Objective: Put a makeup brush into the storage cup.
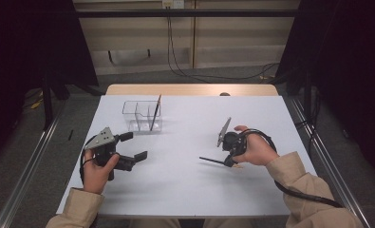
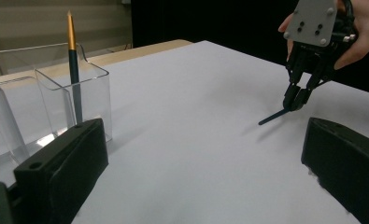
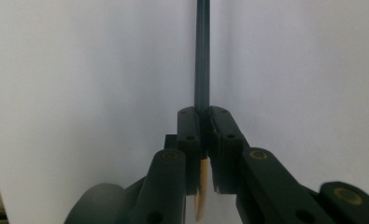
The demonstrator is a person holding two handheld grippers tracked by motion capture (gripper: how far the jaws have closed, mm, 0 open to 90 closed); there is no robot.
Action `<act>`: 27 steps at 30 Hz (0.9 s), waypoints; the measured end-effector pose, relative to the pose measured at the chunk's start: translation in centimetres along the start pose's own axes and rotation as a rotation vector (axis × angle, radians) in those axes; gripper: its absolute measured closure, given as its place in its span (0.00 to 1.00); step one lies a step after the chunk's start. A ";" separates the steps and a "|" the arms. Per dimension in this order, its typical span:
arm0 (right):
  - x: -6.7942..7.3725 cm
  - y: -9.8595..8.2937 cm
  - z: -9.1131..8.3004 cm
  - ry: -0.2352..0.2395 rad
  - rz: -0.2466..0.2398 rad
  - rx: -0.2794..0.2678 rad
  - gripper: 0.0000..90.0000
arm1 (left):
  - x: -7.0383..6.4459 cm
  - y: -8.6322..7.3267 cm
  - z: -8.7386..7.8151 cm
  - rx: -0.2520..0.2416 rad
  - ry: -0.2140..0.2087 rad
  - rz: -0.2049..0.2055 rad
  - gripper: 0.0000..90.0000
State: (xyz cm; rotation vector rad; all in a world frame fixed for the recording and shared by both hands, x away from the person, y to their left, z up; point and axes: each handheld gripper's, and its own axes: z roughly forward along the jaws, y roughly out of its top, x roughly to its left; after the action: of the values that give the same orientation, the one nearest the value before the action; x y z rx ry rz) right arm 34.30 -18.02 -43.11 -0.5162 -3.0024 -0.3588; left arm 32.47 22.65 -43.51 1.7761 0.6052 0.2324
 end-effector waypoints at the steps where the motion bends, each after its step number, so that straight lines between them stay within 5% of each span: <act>1: 0.2 0.1 -0.1 0.003 0.001 0.002 0.93 | 0.0 0.0 0.1 0.001 -0.003 -0.005 0.00; 27: 2.5 3.9 -0.6 0.047 -0.104 -0.052 0.93 | -1.1 1.2 3.2 0.037 -0.084 0.032 0.01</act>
State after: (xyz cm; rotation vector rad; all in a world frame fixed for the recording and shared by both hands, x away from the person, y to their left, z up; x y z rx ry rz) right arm 33.29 -13.82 -41.39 -0.3506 -2.9886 -0.4501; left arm 33.31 19.20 -43.11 1.8227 0.5245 0.1679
